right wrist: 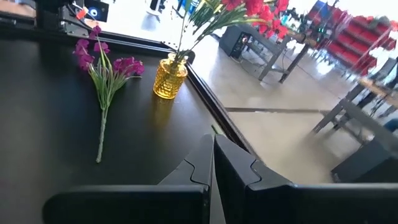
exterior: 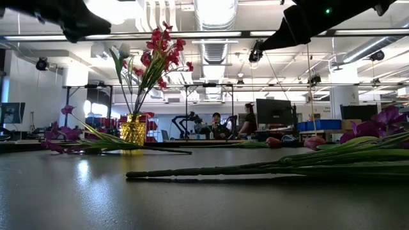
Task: Sort flowers into vase by color
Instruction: Put the bottom red tulip into the violet vase
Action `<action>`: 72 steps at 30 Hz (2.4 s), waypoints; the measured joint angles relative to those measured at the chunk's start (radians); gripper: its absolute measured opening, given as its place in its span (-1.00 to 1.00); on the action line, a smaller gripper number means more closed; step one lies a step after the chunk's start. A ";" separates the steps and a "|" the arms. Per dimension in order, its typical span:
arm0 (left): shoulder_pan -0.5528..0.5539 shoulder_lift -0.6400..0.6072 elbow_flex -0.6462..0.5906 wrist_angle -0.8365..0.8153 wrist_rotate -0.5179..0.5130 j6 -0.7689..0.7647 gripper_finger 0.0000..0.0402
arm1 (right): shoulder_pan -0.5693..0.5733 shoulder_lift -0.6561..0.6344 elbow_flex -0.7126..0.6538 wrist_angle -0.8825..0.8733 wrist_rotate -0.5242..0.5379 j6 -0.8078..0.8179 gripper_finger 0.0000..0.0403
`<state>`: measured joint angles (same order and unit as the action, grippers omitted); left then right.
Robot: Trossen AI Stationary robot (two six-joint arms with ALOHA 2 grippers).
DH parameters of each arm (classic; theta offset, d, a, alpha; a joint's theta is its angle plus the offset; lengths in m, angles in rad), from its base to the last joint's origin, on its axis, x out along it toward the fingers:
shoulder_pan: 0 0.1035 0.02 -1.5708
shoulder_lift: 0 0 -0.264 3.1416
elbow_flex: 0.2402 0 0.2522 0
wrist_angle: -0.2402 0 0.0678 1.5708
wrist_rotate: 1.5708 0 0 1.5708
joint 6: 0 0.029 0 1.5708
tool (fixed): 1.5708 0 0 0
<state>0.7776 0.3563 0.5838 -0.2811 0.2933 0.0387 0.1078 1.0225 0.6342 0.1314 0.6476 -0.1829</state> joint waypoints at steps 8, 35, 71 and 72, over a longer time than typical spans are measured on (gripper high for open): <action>-0.006 -0.093 -0.247 0.307 0.135 -0.058 -0.97 | -0.002 0.000 0.000 -0.043 0.008 0.116 -0.95; -0.012 -0.098 -0.417 0.611 0.250 -0.014 -1.00 | -0.042 0.148 0.277 -1.136 -0.251 1.191 -0.36; -0.012 0.048 -0.416 0.683 0.241 0.030 -1.00 | -0.166 0.288 0.106 -1.039 -0.652 1.138 -0.25; -0.012 0.058 -0.413 0.711 0.237 0.047 -1.00 | -0.166 0.288 0.106 -1.042 -0.660 1.132 -0.24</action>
<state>0.7658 0.4146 0.1712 0.4295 0.5304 0.0860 -0.0578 1.3106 0.7403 -0.9102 -0.0128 0.9495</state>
